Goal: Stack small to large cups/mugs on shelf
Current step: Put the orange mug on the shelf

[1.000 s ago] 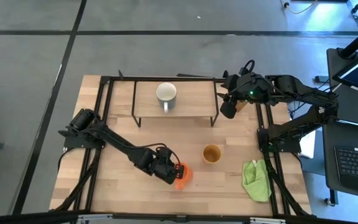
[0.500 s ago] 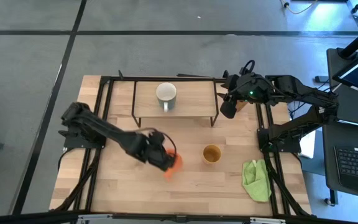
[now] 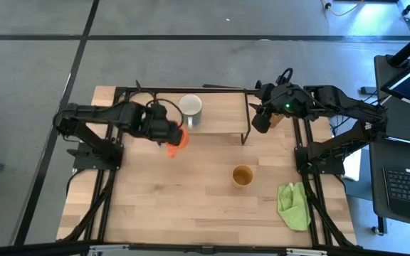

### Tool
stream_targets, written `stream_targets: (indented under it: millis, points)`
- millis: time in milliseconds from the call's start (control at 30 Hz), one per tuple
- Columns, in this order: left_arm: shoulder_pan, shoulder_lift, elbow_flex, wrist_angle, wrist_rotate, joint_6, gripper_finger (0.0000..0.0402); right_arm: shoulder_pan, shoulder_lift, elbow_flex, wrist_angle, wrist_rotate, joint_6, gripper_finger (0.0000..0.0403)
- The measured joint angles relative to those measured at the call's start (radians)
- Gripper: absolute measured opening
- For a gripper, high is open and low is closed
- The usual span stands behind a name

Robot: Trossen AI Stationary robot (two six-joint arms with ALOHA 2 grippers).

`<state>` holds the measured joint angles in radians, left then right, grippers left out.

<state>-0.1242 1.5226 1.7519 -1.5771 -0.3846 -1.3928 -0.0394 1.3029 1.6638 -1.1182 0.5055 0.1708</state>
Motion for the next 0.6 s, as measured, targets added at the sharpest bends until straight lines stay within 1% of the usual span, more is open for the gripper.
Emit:
stream_targets:
  millis: [67,233,400,600]
  points:
    - [0.03,-0.005,-0.007,0.011,0.044,0.053,0.0001,-0.002,0.0,0.0,-0.018,0.01,0.009,0.0174]
    - [0.11,-0.017,-0.042,0.006,0.09,0.146,0.0001,-0.001,0.0,0.0,-0.034,0.033,0.016,0.0174]
    - [0.186,-0.023,-0.101,0.007,0.101,0.204,0.0001,-0.002,0.0,0.0,-0.033,0.035,0.018,0.0173]
    - [0.29,-0.066,-0.148,0.008,0.096,0.256,0.0,-0.006,-0.001,0.0,-0.033,0.035,0.024,0.0157]
